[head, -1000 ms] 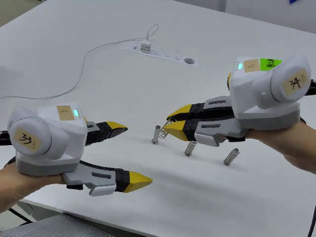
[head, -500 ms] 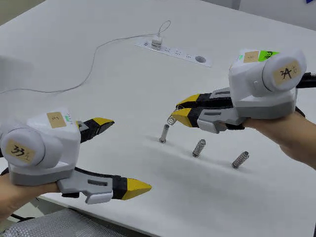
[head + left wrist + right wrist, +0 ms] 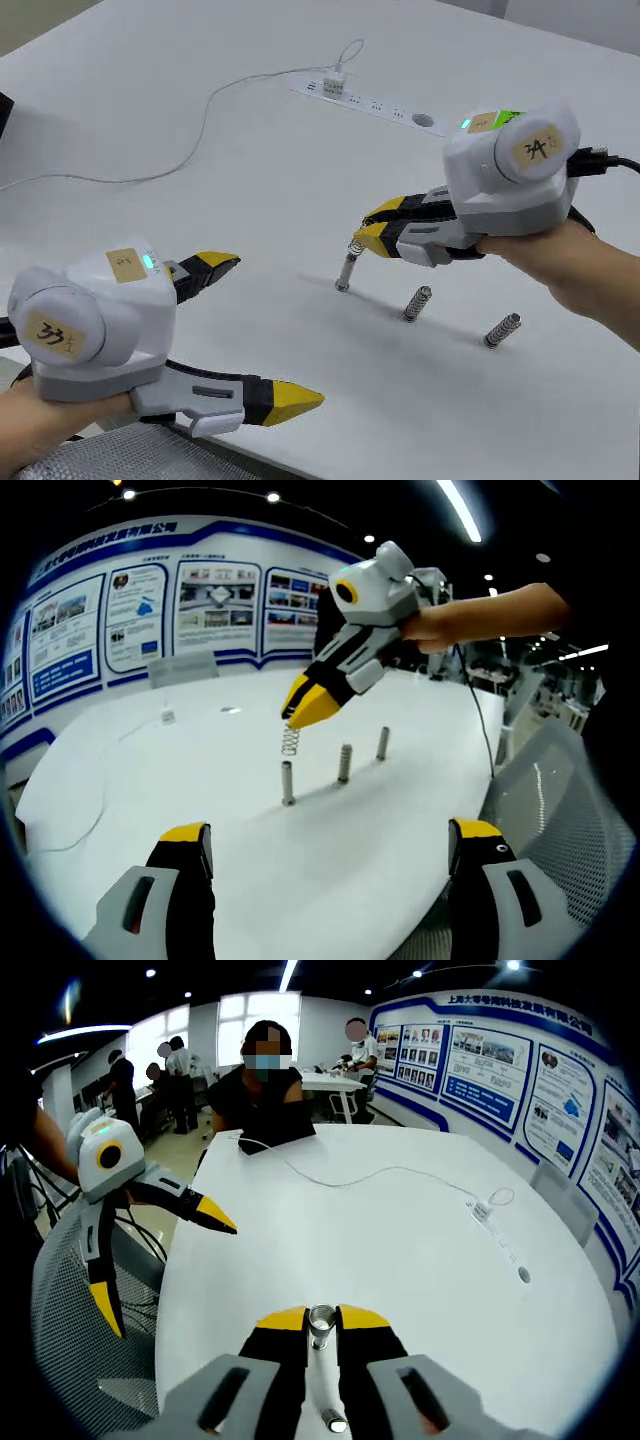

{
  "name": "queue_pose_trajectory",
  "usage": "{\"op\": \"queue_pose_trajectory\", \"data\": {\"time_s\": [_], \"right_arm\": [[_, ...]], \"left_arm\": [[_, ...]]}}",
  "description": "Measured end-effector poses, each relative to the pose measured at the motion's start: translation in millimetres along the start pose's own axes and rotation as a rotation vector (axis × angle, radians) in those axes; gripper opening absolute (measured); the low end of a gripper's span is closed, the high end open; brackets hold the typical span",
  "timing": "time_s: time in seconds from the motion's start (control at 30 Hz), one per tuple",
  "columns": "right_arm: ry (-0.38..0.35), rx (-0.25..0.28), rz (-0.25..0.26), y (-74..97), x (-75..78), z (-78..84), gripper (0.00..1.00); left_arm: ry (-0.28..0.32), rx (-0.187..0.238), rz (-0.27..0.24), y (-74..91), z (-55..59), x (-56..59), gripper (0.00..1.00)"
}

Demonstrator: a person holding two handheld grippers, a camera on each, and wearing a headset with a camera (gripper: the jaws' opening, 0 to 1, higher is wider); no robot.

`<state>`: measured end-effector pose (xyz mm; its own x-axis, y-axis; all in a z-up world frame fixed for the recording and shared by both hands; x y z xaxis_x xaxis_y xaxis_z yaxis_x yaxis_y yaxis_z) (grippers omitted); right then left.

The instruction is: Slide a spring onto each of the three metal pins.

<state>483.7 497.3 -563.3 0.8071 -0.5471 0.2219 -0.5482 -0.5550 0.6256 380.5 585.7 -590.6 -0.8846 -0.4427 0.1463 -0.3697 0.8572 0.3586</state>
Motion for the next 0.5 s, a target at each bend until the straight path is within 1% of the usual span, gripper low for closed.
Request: {"op": "queue_pose_trajectory", "data": {"time_s": [0.07, 0.2, 0.27, 0.37, 0.5], "right_arm": [[-0.003, -0.005, -0.001, -2.3, -0.2, 1.7, 0.11], [0.014, -0.018, -0.004, -6.6, 1.4, 5.2, 0.11], [0.011, -0.022, -0.008, -9.0, 2.8, 6.2, 0.11], [0.013, -0.029, -0.009, -11.3, 1.7, 7.6, 0.11], [0.016, -0.037, -0.014, -14.8, -0.7, 9.0, 0.11]], "left_arm": [[-0.004, -0.009, 0.000, -0.2, 1.4, -0.3, 1.00], [0.007, -0.005, 0.011, -1.1, 2.0, 0.8, 1.00], [0.015, -0.004, 0.005, -0.6, 2.8, -0.5, 1.00], [0.028, 0.008, 0.000, 0.0, 2.4, -1.7, 1.00], [0.027, 0.000, 0.003, -0.5, 3.6, -0.9, 1.00]]}}
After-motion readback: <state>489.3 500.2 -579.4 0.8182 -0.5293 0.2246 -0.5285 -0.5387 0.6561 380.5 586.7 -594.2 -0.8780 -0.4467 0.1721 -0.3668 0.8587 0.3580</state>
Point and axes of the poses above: the centre of the closed fingertips' face, and the gripper's own axes: y roughly backward along the fingers, x roughly to its right, z roughly out of its underside, the point moved 3 cm from there along y, roughly backward along the fingers, and after that the axes turned 12 degrees about z, right-handed, at the moved point
